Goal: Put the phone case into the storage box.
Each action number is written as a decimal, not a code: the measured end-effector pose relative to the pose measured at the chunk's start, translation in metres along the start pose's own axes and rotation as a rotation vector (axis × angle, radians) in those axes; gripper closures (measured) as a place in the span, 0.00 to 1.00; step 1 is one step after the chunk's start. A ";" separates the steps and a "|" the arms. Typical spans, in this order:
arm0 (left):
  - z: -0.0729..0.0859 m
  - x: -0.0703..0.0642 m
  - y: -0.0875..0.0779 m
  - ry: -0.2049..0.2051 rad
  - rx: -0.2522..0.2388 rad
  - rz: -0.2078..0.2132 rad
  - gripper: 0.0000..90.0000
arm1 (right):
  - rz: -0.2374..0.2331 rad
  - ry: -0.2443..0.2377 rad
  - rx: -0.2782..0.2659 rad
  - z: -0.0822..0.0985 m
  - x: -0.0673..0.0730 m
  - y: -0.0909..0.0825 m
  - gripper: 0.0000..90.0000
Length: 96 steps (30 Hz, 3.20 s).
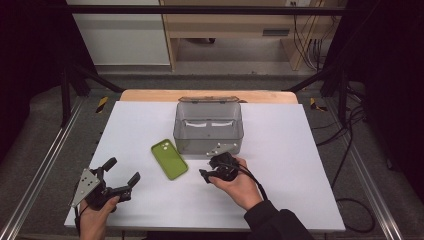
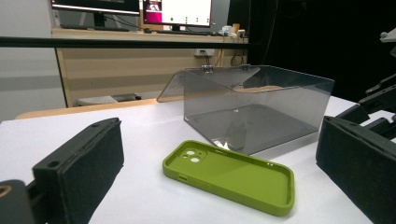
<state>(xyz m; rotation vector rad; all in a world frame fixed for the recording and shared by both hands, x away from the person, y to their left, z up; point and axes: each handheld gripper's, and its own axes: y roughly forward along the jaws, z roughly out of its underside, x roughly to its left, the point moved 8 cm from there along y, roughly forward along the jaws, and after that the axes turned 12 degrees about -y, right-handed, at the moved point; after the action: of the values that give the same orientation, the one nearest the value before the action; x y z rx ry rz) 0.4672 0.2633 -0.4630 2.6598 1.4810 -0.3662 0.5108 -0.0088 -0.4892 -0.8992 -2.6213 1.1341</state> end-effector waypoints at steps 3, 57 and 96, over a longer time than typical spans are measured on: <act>0.002 0.002 0.002 -0.004 0.007 -0.003 0.01 | -0.015 -0.006 0.008 -0.009 0.005 0.007 0.65; -0.002 0.010 -0.002 -0.059 -0.006 -0.029 0.02 | -0.099 -0.082 0.272 0.015 0.025 0.030 1.00; 0.006 0.000 0.002 -0.036 0.034 -0.004 0.01 | -0.014 -0.005 0.006 0.059 0.005 -0.064 0.76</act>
<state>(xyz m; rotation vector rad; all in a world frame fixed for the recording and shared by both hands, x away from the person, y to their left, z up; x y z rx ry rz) 0.4684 0.2614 -0.4690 2.6618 1.4841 -0.4413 0.4565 -0.0763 -0.4860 -0.8770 -2.6223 1.1423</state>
